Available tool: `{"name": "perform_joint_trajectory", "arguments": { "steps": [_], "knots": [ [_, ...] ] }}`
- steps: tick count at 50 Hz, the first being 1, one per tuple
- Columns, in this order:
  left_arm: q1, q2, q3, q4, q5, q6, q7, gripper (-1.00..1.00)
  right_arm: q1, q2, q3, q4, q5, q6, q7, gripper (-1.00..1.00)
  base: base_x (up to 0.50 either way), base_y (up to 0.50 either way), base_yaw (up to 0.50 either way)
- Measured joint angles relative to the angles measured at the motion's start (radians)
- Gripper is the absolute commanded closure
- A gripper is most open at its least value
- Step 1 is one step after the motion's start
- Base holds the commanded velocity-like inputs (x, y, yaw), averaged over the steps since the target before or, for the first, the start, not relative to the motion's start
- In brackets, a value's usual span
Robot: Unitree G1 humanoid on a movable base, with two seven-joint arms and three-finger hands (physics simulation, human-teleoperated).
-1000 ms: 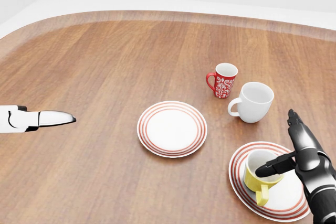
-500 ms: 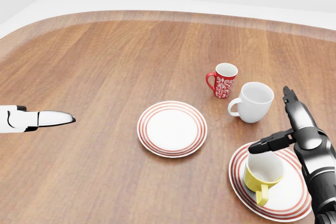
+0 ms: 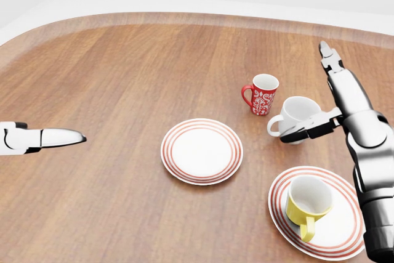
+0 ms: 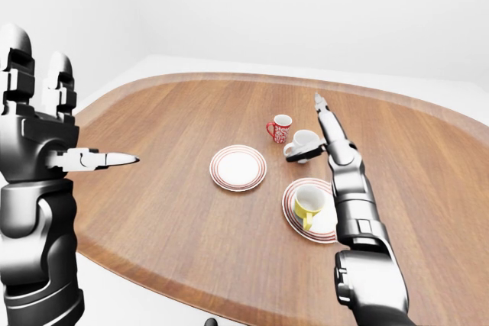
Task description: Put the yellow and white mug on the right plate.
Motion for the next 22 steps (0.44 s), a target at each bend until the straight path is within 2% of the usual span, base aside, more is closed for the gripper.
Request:
{"name": "perform_joint_trajectory", "arguments": {
  "steps": [3,12,22],
  "knots": [
    [-0.004,0.003,0.003,-0.017,-0.005,0.000,0.001,-0.98,0.029,0.007,-0.012,-0.127,0.010,0.060,0.026,-1.00,0.00,0.00,0.00],
    [-0.034,0.022,0.026,-0.106,-0.042,0.000,0.013,-0.98,0.096,0.022,-0.047,-0.539,0.047,0.061,0.107,-1.00,0.00,0.00,0.00],
    [-0.095,0.061,0.081,-0.231,-0.148,0.000,0.057,-0.98,0.103,0.010,-0.083,-0.972,0.098,0.061,0.183,-1.00,0.00,0.00,0.00]
  ]
}}
